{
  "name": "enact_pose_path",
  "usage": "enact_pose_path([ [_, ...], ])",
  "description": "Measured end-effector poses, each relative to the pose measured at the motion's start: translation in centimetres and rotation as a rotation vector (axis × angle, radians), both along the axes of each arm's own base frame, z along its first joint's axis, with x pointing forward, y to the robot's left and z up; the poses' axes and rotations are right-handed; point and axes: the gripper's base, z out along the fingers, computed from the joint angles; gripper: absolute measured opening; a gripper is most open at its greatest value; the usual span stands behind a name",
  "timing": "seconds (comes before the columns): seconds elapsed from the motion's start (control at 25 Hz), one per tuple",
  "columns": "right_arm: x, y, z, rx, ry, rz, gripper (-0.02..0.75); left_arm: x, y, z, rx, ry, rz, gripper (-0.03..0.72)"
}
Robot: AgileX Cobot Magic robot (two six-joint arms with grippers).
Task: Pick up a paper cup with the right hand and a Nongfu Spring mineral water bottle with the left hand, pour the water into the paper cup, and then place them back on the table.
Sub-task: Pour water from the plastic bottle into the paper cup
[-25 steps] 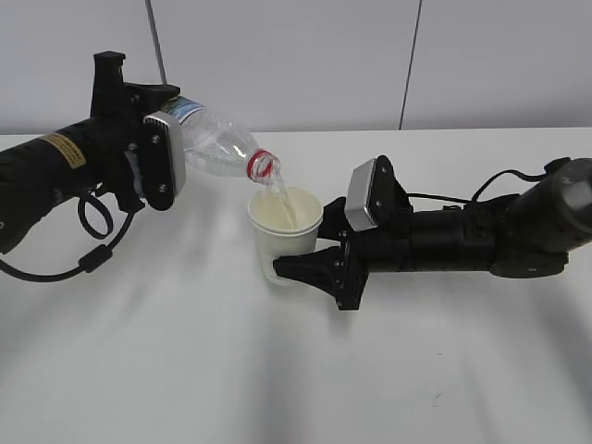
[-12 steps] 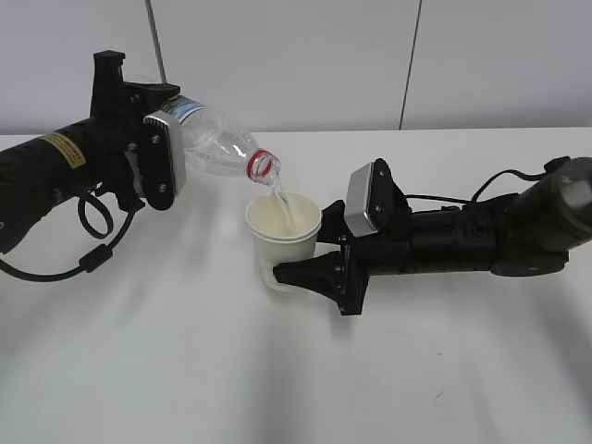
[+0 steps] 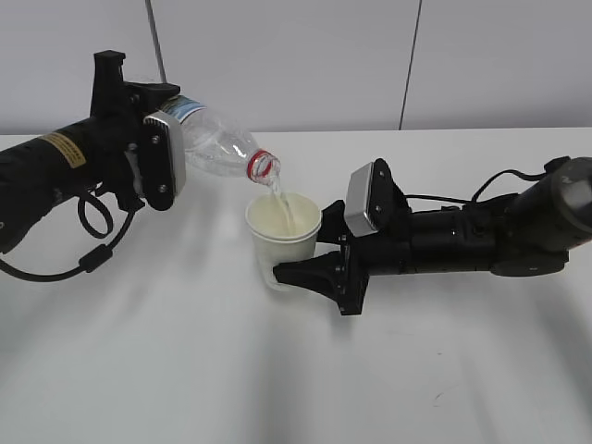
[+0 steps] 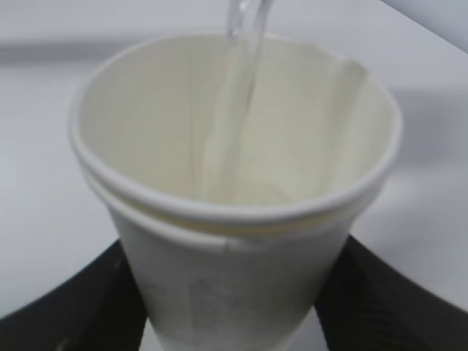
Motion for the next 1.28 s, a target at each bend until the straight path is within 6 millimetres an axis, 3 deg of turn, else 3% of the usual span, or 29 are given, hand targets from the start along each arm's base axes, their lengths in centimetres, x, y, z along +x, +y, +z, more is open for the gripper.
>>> enact_pose_path([
  [1.28, 0.0, 0.0, 0.0, 0.0, 0.0, 0.0, 0.473, 0.08, 0.12, 0.16, 0.048, -0.045, 0.008, 0.416],
])
